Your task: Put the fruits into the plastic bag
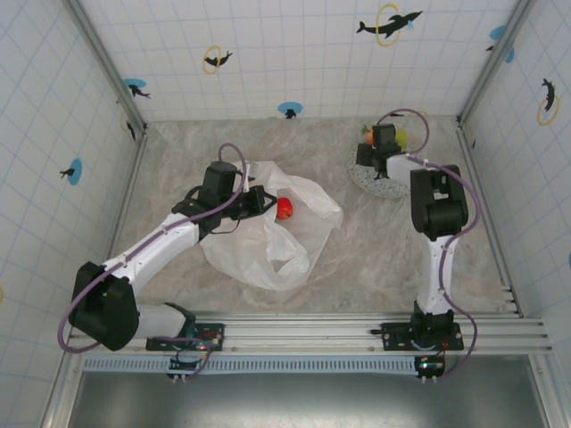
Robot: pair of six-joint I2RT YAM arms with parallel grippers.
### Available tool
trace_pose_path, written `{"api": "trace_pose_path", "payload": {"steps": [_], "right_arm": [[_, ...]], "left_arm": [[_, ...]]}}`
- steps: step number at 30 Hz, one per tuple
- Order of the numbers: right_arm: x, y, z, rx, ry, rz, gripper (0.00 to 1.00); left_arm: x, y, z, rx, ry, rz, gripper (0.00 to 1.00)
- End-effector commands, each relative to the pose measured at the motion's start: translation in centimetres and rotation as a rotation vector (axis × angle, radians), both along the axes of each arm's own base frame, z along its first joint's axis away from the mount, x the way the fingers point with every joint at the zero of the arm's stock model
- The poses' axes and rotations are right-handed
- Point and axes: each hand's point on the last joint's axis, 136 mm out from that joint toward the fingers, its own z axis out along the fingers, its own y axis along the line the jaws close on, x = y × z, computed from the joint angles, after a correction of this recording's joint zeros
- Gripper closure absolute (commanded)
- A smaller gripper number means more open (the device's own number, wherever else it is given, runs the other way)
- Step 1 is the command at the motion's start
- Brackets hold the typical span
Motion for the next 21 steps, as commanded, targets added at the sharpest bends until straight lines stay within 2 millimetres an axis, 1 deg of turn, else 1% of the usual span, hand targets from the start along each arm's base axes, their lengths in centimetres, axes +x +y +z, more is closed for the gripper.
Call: {"api": "trace_pose_path", "payload": {"steps": [1, 3, 5, 9, 14, 18, 21], "right_arm": [[1.2, -0.4, -0.3, -0.022, 0.008, -0.004, 0.09], [1.6, -0.4, -0.2, -0.022, 0.004, -0.001, 0.1], [1.9, -0.4, -1.1, -0.022, 0.015, 0.003, 0.13], [2.4, -0.4, -1.5, -0.011, 0.02, 0.007, 0.19], [2.8, -0.4, -1.2, 0.005, 0.012, 0.013, 0.27], [2.9, -0.2, -0.9, 0.012, 0.005, 0.021, 0.3], [3.0, -0.2, -0.7, 0.015, 0.004, 0.024, 0.34]], "left_arm": [[0.4, -0.3, 1.2, -0.02, -0.015, -0.008, 1.0], [0.4, -0.2, 1.3, -0.017, -0.017, -0.011, 1.0], [0.3, -0.2, 1.2, -0.013, -0.017, -0.011, 1.0], [0.3, -0.1, 0.9, -0.01, -0.011, -0.01, 1.0], [0.3, -0.2, 0.9, -0.01, -0.012, -0.01, 1.0], [0.3, -0.2, 0.8, -0.008, -0.006, -0.011, 1.0], [0.2, -0.1, 0.7, -0.006, -0.004, -0.013, 1.0]]}}
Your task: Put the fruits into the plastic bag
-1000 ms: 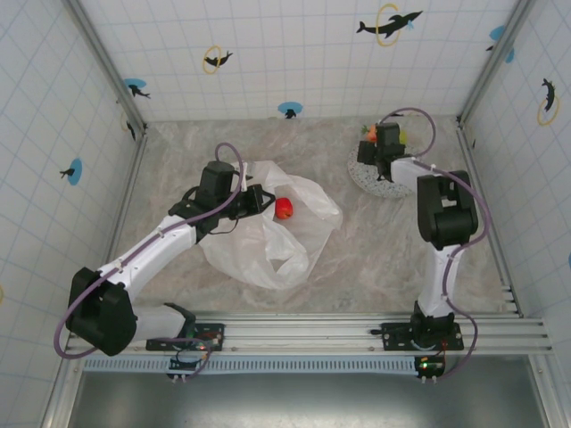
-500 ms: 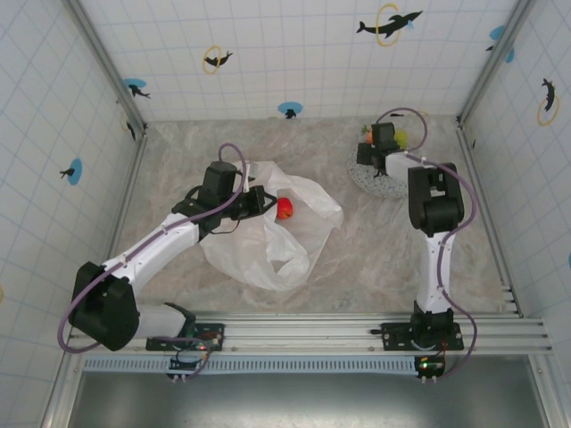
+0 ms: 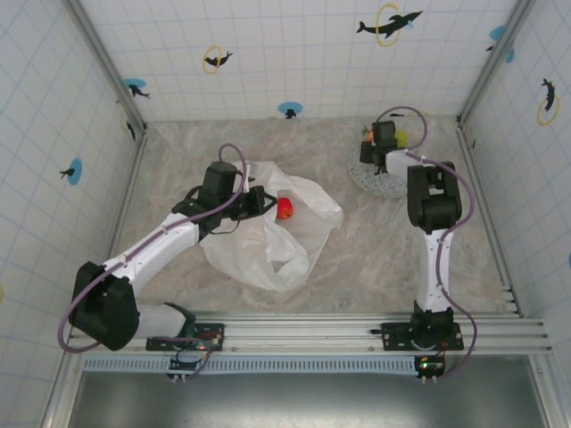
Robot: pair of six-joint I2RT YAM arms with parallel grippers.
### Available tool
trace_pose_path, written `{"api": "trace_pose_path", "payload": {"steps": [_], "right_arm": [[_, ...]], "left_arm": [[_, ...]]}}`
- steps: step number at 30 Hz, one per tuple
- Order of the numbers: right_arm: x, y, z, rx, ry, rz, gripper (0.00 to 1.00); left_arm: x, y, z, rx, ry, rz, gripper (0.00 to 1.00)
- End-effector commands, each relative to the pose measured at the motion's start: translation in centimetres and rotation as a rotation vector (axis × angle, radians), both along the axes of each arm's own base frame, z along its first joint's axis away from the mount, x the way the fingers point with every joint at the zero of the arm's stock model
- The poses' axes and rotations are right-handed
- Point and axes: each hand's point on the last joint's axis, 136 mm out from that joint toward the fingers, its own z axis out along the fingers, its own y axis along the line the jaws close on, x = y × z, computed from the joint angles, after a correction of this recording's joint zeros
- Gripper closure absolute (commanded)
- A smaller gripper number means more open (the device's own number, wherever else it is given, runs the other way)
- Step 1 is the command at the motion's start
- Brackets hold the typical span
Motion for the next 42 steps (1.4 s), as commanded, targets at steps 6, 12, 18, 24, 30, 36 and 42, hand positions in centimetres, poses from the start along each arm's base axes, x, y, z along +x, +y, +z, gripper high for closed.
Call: {"api": "trace_pose_path", "payload": {"steps": [6, 12, 18, 24, 30, 36, 42], "right_arm": [[0.5, -0.2, 2.0, 0.016, -0.022, 0.007, 0.4], [-1.5, 0.1, 5.7, 0.065, -0.068, 0.029, 0.44], [-6.0, 1.5, 11.0, 0.171, -0.145, 0.104, 0.47], [-12.5, 4.2, 16.8, 0.275, -0.258, 0.239, 0.49], [-19.2, 7.9, 21.6, 0.35, -0.344, 0.436, 0.5], [-25.9, 11.6, 24.6, 0.4, -0.396, 0.656, 0.49], [-32.4, 16.5, 22.8, 0.412, -0.352, 0.899, 0.49]], "left_arm": [[0.3, -0.2, 1.1, -0.011, -0.014, -0.01, 1.0], [0.1, -0.1, 1.3, -0.014, -0.019, -0.011, 1.0], [-0.1, 0.0, 1.1, -0.012, -0.019, -0.012, 1.0], [-0.2, 0.2, 1.0, -0.01, -0.019, -0.011, 1.0], [-0.3, 0.3, 1.1, -0.005, -0.03, -0.008, 1.0], [-0.4, 0.4, 1.2, -0.005, -0.034, -0.008, 1.0], [-0.7, 0.4, 1.5, -0.005, -0.04, -0.021, 1.0]]}}
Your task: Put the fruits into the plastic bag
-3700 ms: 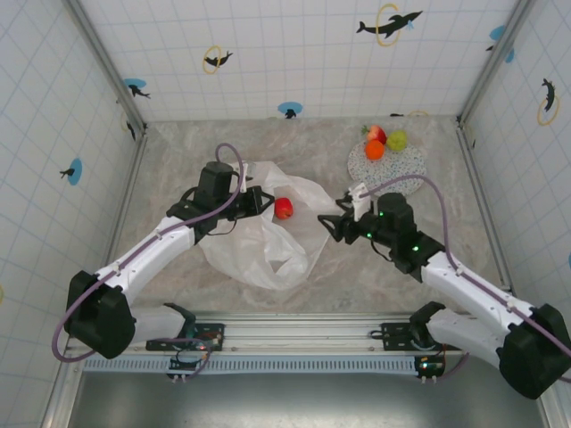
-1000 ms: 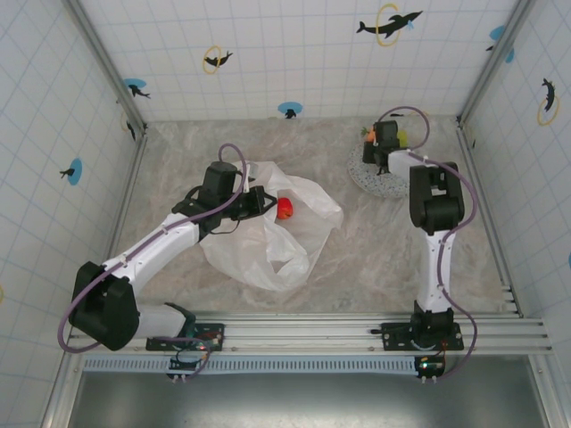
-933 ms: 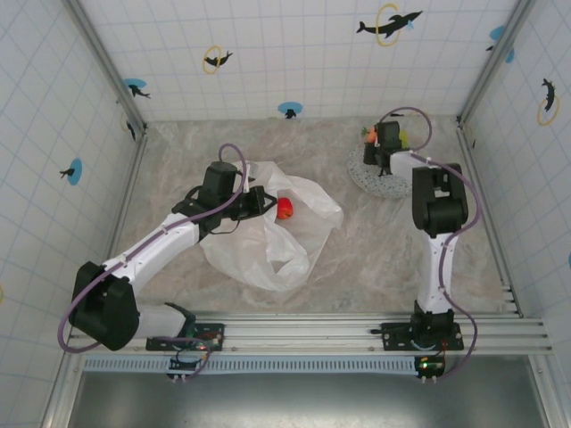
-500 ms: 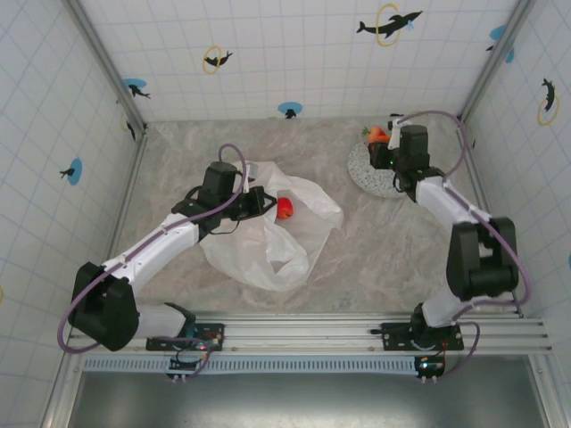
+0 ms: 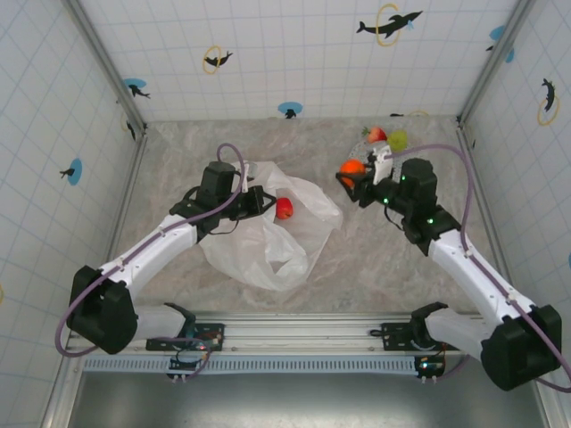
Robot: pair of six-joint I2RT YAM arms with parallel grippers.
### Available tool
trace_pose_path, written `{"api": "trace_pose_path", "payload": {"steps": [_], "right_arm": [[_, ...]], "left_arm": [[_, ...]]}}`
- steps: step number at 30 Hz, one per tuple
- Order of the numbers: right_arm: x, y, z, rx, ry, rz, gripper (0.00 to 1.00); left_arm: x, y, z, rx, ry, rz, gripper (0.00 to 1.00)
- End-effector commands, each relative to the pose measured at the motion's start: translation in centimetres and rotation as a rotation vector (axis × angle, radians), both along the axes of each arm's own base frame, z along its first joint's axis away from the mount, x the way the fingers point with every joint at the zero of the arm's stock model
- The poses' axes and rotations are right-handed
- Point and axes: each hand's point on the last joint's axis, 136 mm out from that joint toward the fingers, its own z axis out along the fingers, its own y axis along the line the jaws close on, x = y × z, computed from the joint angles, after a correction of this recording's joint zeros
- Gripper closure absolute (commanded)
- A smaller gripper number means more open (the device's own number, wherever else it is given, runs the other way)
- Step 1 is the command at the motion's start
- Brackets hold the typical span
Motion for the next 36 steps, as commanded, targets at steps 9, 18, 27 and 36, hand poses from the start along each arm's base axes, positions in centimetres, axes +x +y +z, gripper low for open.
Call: {"api": "trace_pose_path", "payload": {"steps": [9, 18, 27, 36], "right_arm": [[-6.9, 6.6, -9.5, -0.241, 0.033, 0.261, 0.49], [-7.5, 8.0, -15.1, -0.325, 0.074, 0.299, 0.49], [-6.8, 9.2, -17.3, -0.335, 0.074, 0.278, 0.49], [-5.1, 11.7, -18.2, -0.266, 0.068, 0.222, 0.49]], "left_arm": [[-1.0, 0.5, 0.8, 0.014, -0.019, -0.037, 1.0], [-1.3, 0.4, 1.0, 0.01, -0.023, -0.046, 1.0], [-1.4, 0.3, 1.0, 0.006, -0.029, -0.065, 1.0], [-1.4, 0.2, 1.4, -0.001, -0.04, -0.071, 1.0]]}}
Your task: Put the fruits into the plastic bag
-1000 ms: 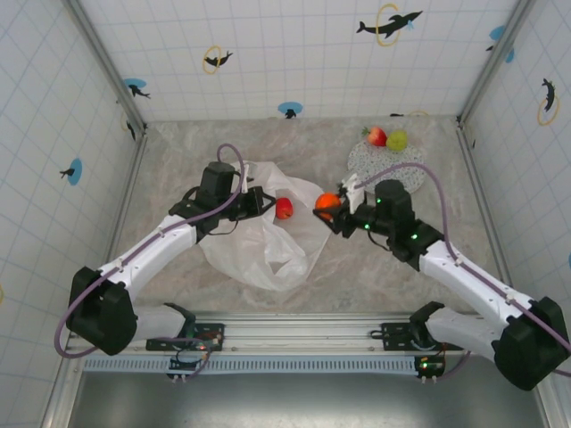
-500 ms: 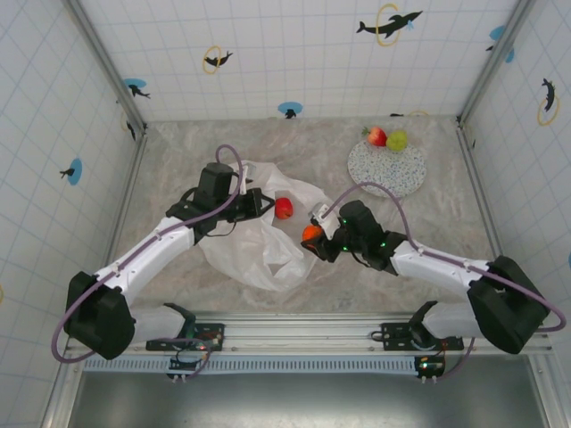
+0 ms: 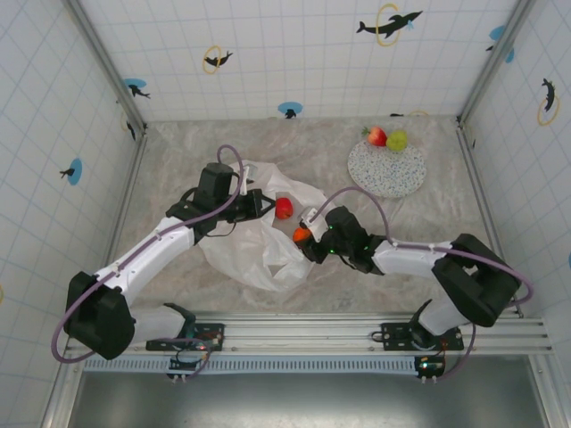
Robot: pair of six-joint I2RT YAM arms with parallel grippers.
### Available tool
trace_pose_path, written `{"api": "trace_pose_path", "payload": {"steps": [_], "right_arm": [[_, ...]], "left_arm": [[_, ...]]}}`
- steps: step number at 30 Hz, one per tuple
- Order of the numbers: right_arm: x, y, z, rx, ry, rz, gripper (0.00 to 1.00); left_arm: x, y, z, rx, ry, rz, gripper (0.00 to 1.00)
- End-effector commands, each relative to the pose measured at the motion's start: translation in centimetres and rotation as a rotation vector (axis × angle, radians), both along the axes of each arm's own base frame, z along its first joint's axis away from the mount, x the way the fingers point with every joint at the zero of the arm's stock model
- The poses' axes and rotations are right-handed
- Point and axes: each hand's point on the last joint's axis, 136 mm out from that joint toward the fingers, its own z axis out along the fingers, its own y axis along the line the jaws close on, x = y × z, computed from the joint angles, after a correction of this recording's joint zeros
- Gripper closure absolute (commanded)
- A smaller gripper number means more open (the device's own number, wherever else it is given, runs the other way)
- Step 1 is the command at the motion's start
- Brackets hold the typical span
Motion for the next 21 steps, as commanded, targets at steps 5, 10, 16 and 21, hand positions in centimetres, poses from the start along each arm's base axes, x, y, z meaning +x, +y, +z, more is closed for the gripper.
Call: {"api": "trace_pose_path", "payload": {"steps": [5, 10, 16, 21], "right_arm": [[3.0, 2.6, 0.5, 0.101, -0.069, -0.104, 0.49], [5.2, 4.0, -0.4, 0.102, -0.092, -0.166, 0.49], [7.8, 5.3, -1.0, 0.106, -0.117, -0.237, 0.48], [8.5, 6.2, -1.8, 0.111, -0.097, -0.246, 0.43]], "left_arm": [[0.2, -0.2, 1.6, -0.021, -0.039, -0.017, 1.0], [0.4, -0.3, 1.9, -0.028, -0.044, -0.017, 1.0], [0.5, -0.4, 2.1, -0.033, -0.048, -0.019, 1.0], [0.5, -0.5, 2.2, -0.034, -0.05, -0.022, 1.0]]}}
